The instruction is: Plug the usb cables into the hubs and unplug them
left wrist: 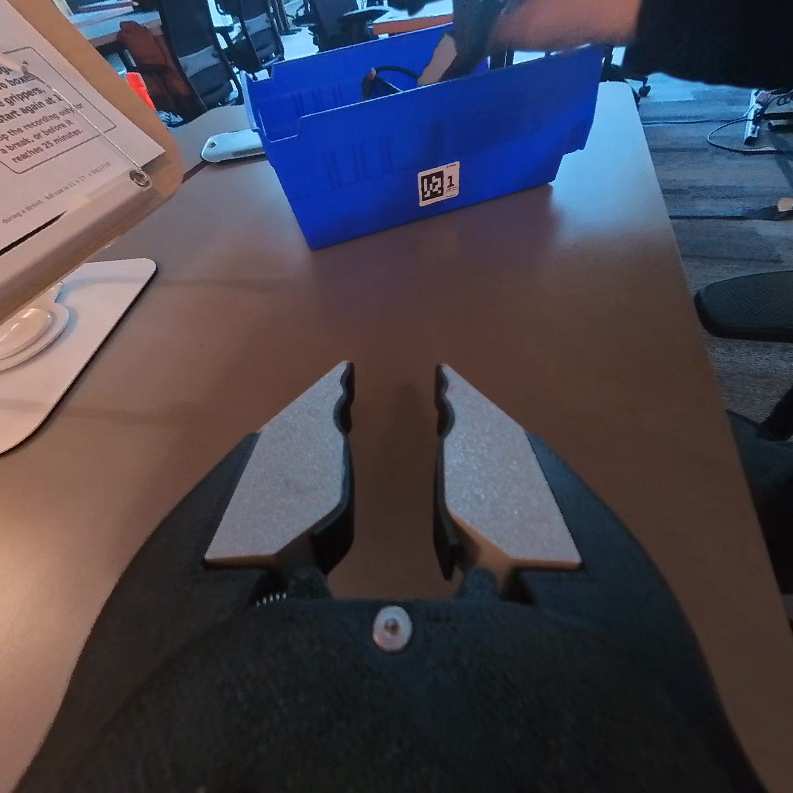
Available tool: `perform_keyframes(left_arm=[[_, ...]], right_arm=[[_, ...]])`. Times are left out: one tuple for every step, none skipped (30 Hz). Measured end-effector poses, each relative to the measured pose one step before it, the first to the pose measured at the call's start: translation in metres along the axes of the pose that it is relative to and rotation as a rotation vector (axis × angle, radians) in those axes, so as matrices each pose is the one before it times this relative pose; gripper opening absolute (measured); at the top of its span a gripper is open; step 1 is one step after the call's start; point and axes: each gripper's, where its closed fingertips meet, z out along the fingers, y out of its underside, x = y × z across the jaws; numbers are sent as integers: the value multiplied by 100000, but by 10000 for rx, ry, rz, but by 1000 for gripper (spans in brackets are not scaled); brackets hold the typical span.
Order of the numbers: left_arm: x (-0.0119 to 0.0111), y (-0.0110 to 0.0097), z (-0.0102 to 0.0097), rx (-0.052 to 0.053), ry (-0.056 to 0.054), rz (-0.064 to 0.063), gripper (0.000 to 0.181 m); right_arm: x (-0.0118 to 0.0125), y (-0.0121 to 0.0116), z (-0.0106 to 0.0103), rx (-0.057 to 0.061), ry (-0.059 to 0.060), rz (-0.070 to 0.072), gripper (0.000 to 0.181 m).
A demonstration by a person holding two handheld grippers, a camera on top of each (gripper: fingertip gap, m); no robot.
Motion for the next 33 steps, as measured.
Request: perform_keyframes(left_arm=[[-15,-2,-6,1,15,-33,35],[-13,2,-7,6,14,-29,35],[-16,-11,-5,6,9,-23,35],[10,10,0,-7,19,-16,35],[37,48,16,-28,27,-10,35],[54,46,24,-42,25,6,35],[68,56,48,-45,14,32,35],[69,45,30,-41,9,55,35],[95,47,47,-43,13,61,35],[97,53,40,-46,17,56,35],[94,37,33,-39,12,57,35],[55,30,29,-30,-5,55,35],[42,23,22,-19,-4,42,35],[21,12,4,-8,-5,24,35],[9,-8,5,3,-3,12,34],[-10,-11,-16,8,0,-2,34],[-9,-6,-14,13,-1,-14,34],[-29,-26,-28,19,-5,-20,34],[-15,-25,-27,27,-2,-24,34],[-23,-8,-30,15,5,-36,34],[-3,-2,-26,7,8,-36,34],[3,-4,-34,9,8,-16,34],[1,-9,-5,11,0,-3,34],[-1,-2,7,0,3,-1,34],[18,25,12,-17,14,-3,34],[28,21,28,-20,17,3,34],[21,21,22,-19,11,9,34],[24,19,22,-18,15,13,34],[44,28,21,-19,11,18,34],[21,20,20,-19,7,22,34],[26,2,14,-11,5,16,34],[17,13,0,-3,5,7,34],[-4,-2,4,2,5,-5,33]], right_arm=[[-134,-100,210,12,-30,-99,52],[-155,-162,92,54,-109,-6,42],[130,-114,-28,35,21,16,39],[241,-110,-141,62,47,65,33],[385,-133,-283,110,72,136,25],[715,-145,-393,167,244,139,9],[557,-337,-466,296,107,66,1],[411,-226,-394,150,-5,92,0],[304,40,-231,-87,-105,82,0],[264,14,-178,-93,-155,99,0],[381,-242,-234,55,-100,197,0],[459,-484,-287,171,-67,281,0],[394,-669,-276,212,-126,358,0],[304,-876,-259,259,-183,442,1],[149,-1116,-212,347,-253,514,1],[-91,-1322,-126,431,-358,566,1],[-537,-1493,11,535,-579,617,1],[-1171,-1534,163,584,-917,660,2],[-1726,-1200,437,390,-1197,674,2],[-1905,-445,787,-73,-1254,658,1],[-1565,282,1035,-510,-1013,536,1],[-1084,366,1026,-556,-679,224,1],[-865,40,925,-337,-461,-86,1],[-704,55,878,-349,-277,-260,1],[-398,408,884,-618,-27,-383,2],[31,750,823,-889,287,-544,2],[201,996,765,-1056,432,-766,2],[-158,864,756,-999,269,-839,3],[-377,592,680,-878,146,-767,4],[-154,331,529,-769,263,-637,4],[207,149,338,-691,421,-480,4],[192,6,237,-592,331,-294,4],[62,-32,279,-515,175,-121,6]])
